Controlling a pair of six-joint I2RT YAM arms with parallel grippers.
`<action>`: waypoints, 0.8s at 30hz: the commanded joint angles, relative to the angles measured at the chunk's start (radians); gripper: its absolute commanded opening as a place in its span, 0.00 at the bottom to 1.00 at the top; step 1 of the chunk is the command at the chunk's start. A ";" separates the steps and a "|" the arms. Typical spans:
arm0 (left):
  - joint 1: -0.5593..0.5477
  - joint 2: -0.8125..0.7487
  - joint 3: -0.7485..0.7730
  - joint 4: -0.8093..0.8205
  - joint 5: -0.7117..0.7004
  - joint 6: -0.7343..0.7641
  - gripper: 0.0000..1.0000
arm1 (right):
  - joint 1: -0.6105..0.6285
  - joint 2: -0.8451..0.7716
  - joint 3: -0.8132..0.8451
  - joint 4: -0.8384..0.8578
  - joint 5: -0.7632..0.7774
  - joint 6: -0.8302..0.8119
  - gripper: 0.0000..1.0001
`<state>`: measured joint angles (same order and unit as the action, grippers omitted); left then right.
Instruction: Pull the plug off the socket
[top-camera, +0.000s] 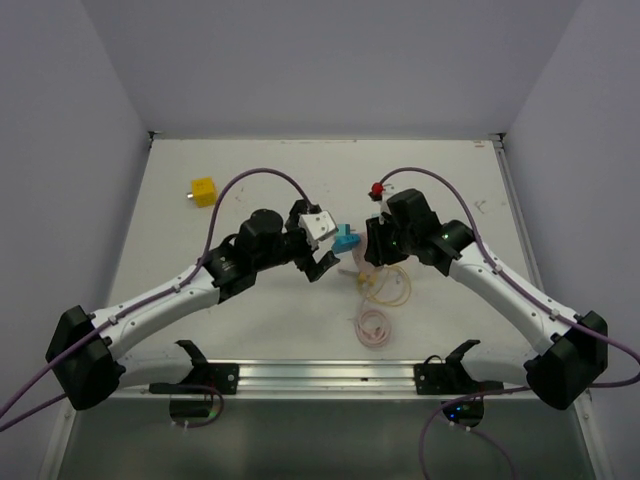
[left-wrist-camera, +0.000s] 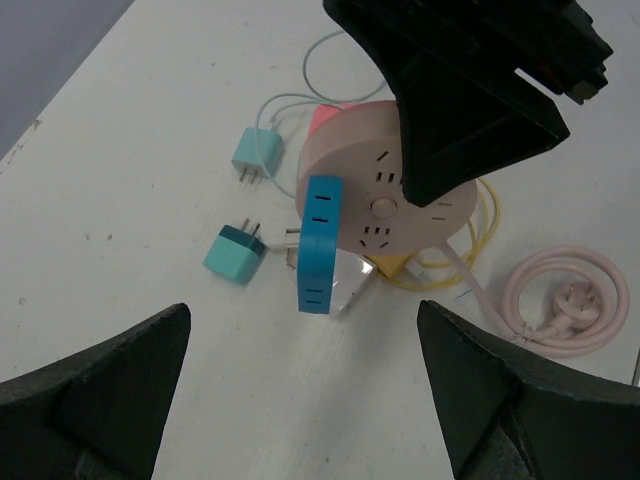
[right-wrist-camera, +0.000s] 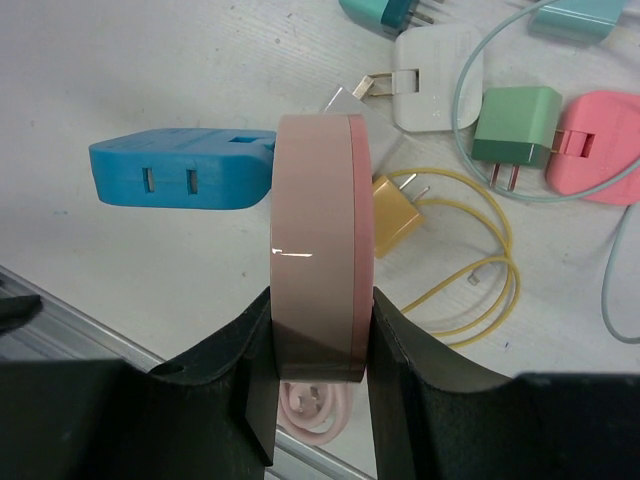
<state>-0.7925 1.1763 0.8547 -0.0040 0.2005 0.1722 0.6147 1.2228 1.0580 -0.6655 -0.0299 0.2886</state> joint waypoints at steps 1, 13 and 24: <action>-0.033 0.031 0.033 -0.013 -0.047 0.082 0.98 | -0.001 -0.002 0.072 -0.043 -0.041 -0.035 0.00; -0.088 0.150 0.083 0.090 -0.059 0.093 0.82 | 0.000 -0.003 0.096 -0.082 -0.087 -0.063 0.00; -0.119 0.229 0.139 0.076 -0.067 0.125 0.60 | -0.001 -0.005 0.091 -0.085 -0.088 -0.066 0.00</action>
<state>-0.8978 1.3949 0.9466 0.0280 0.1440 0.2581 0.6151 1.2259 1.1023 -0.7490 -0.0917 0.2413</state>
